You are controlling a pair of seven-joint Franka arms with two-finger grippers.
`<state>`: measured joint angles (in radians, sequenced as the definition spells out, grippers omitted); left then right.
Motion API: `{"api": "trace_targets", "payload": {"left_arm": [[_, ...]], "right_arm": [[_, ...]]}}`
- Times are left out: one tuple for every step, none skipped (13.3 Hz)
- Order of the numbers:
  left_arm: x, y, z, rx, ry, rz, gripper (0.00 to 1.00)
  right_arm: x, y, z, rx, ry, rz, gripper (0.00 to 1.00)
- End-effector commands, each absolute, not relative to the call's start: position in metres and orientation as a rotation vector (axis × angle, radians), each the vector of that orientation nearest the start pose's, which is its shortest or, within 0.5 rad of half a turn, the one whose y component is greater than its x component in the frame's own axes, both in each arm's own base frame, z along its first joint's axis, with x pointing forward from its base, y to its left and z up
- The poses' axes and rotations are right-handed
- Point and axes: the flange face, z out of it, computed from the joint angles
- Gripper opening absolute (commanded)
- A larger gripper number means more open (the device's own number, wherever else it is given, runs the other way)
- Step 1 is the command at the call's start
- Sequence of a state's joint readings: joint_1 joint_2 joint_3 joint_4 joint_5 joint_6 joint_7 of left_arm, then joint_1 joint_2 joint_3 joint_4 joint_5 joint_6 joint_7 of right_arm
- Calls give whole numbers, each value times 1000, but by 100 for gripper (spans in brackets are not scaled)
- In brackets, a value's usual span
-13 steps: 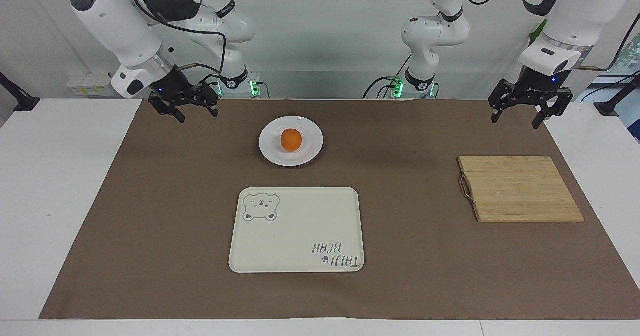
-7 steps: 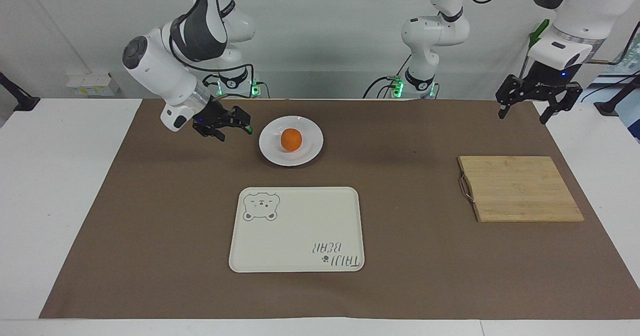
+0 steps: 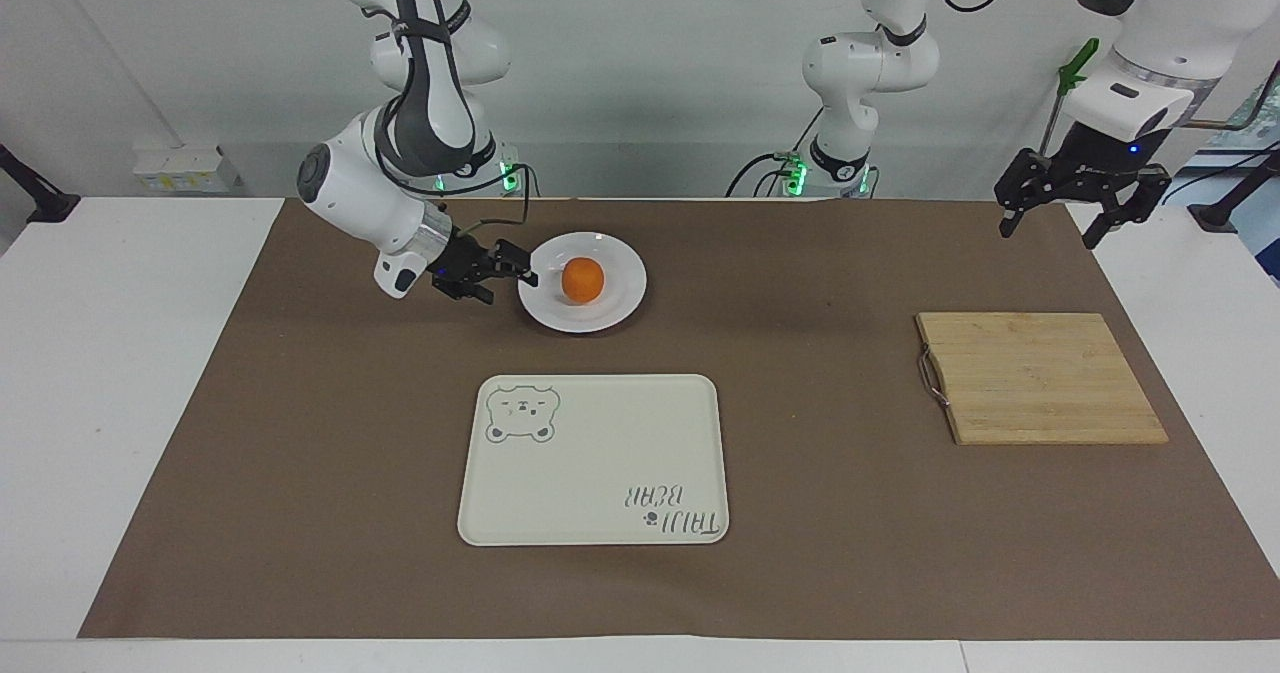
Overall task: Place orange and plate with both arms
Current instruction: 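Reach the right gripper to the plate rim and grasp it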
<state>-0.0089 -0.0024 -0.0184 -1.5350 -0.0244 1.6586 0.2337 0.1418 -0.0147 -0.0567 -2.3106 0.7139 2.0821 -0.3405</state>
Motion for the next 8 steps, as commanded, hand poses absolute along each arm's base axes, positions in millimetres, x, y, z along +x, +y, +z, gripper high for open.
{"api": "trace_targets", "payload": {"left_arm": [[562,-19,657,-3117,416,-183,100],[562,-19,656,-3117,416,-181,100],[561,-20,655,-3118,419,-171,100],[561,-20,655,-3118,421,-171,100],[561,-20,655,-3118,421,-169,100],[561,-20,655,-3118,421,-169,100],[561,-20,655,-3118,419,-169,100],[561,-20,655,-3119,416,-169,100]], "right_arm": [[475,59,314,-2441,27,146,100],[467,63,299,-2390,35,144,100],[462,64,290,-2371,41,138,100],[458,63,285,-2369,44,149,100],[454,63,281,-2367,50,161,100],[448,63,276,-2365,55,180,100],[444,62,275,-2351,67,189,100],[438,61,274,-2342,73,203,100]]}}
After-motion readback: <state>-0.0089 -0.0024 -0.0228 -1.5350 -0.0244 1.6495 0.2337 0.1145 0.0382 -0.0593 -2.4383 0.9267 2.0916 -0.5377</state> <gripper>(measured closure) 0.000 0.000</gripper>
